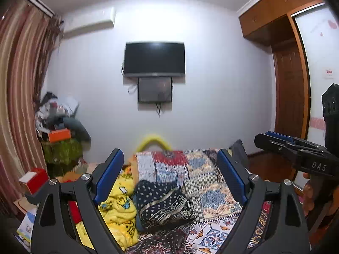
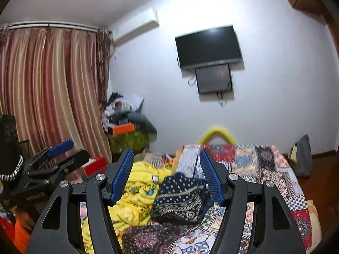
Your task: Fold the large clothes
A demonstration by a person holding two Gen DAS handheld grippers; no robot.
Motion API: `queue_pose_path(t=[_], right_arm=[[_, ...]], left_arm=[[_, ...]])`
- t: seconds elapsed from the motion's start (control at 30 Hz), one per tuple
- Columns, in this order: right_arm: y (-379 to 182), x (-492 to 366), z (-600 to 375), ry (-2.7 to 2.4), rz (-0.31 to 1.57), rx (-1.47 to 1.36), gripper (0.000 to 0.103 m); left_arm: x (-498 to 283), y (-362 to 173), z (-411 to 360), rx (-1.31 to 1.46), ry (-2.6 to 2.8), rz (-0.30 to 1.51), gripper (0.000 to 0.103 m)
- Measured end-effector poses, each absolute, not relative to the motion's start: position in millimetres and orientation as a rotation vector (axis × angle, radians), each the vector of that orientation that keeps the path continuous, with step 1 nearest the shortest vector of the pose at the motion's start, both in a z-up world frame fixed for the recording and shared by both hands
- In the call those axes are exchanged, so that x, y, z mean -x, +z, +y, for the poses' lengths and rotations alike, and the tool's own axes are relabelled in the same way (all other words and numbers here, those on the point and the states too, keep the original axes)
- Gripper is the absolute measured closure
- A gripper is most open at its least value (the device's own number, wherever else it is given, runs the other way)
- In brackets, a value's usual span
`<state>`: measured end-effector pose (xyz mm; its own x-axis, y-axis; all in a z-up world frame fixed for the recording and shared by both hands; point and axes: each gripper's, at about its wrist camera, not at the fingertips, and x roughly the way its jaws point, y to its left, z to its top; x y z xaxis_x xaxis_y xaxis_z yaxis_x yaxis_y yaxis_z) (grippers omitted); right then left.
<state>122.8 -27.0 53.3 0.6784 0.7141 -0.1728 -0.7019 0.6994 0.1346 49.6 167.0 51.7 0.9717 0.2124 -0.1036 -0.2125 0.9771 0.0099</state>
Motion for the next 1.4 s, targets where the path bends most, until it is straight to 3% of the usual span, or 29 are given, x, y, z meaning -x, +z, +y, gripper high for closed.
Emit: queue_pose_path(t=[0.13,0.23,0.33,0.53,1.4], right_arm=[[52,-105,-30,0.771,0.171,-0.051,0.041],[48,-98,-30,0.754,0.166,-0.036,0.034],[47,-97,-30,0.707,0.149,-0.027,0.022],[48,-94,-35,0.649,0.110,-0.058,0.000],[46,-91,-39,0.616,0.120,-0.023,0.000]], left_arm=[[-31,49,156,0.011,0.223,0.061,0.013],[-23,45,152,0.015,0.224,0.055,0.009],[-21,44,148,-0.002,0.261,0.053,0.001],[-24,39,146,0.000,0.254,0.075,0.001],[-30,30,142,0.007,0.252,0.084,0.001]])
